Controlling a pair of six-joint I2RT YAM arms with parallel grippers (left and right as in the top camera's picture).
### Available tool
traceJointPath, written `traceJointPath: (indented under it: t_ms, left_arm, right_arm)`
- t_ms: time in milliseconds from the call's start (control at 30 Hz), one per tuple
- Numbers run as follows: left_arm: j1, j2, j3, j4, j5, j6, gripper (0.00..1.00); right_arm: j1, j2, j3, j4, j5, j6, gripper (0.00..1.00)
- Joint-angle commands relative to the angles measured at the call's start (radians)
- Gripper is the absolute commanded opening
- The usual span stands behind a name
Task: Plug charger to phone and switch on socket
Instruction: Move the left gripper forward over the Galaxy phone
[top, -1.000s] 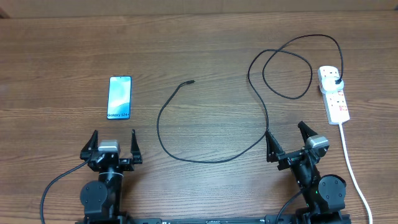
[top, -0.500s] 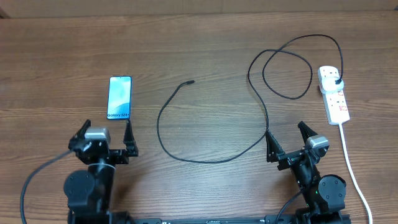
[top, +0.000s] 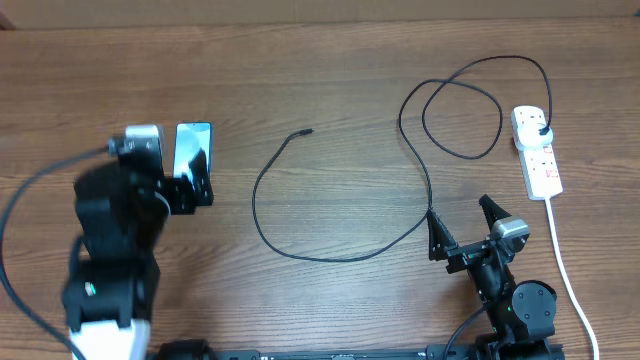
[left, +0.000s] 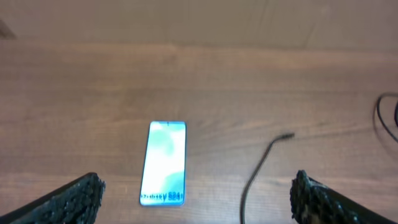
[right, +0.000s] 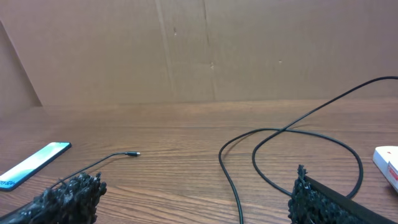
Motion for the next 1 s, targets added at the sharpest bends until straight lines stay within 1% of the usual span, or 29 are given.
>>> traceJointPath:
  t_ms: [0, 100, 167, 233, 300, 533, 633, 767, 967]
  left_arm:
    - [-0.006, 0.15, 0.181, -0.073, 0.019, 0.004, 0.99]
    - [-0.005, 0.285, 0.317, -0.159, 0.027, 0.005, 1.0]
    - [-0.006, 0.367, 0.4, -0.222, 0.067, 0.005, 1.0]
    - [-0.006, 0.448, 0.499, -0.32, 0.133, 0.005, 1.0]
    - [-0.007, 0.492, 0.533, -0.354, 0.123, 0.008, 1.0]
    - [-0.006, 0.605, 0.533, -0.354, 0.121, 0.01, 1.0]
    - [-0.005, 0.655, 0.533, -0.347, 0.111, 0.031, 1.0]
    - [-0.006, 0.719, 0.533, -0.348, -0.009, -0.035, 1.0]
    - [-0.006, 0.816, 0.533, -0.343, -0.085, -0.035, 0.99]
  right_arm:
    - [-0.004, -0.007, -0.01, 0.003, 0.002, -0.001, 1.0]
    - [-0.004, -0.007, -0.01, 0.003, 0.002, 0.0, 1.0]
    - [-0.004, -0.007, -0.01, 0.003, 0.002, -0.001, 1.0]
    - [-0.004, -0.007, -0.01, 0.003, 0.002, -0.001, 1.0]
    - [-0.004, -0.007, -0.01, 0.003, 0.002, -0.001, 1.0]
    - [-0.004, -0.007, -0.01, 0.003, 0.002, -0.001, 1.0]
    - [-0.004, -0.007, -0.01, 0.003, 0.002, -0.001, 1.0]
    - [-0.004, -0.007, -0.01, 0.003, 0.002, -0.001, 1.0]
    - [-0.004, -0.007, -0.01, 0.003, 0.002, 0.0, 1.0]
